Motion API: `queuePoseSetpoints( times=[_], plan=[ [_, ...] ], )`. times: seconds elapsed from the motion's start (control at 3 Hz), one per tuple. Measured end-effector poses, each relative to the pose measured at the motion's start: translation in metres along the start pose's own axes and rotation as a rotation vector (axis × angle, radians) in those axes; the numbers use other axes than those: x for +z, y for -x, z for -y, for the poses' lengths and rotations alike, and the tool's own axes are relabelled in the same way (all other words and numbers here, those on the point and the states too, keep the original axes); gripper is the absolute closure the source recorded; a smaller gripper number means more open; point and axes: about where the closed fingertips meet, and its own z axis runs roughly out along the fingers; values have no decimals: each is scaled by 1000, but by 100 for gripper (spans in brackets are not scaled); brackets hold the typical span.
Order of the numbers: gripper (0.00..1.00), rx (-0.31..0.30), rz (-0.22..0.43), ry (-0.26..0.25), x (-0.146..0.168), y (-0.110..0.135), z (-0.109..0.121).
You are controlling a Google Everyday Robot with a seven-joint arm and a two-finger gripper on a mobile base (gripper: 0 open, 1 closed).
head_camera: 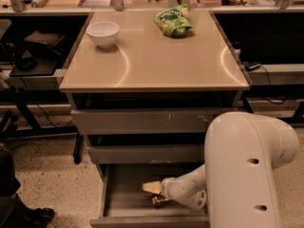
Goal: Pick orange can from bottom drawer and place on counter
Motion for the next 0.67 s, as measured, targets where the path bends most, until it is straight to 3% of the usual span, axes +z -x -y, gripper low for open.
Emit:
queuePoseSetpoints(
  times=[0.33,0.67],
  plan=[
    [0,0,0,0,0,0,0],
    [0,-90,-44,-29,-6,2,19]
  ],
)
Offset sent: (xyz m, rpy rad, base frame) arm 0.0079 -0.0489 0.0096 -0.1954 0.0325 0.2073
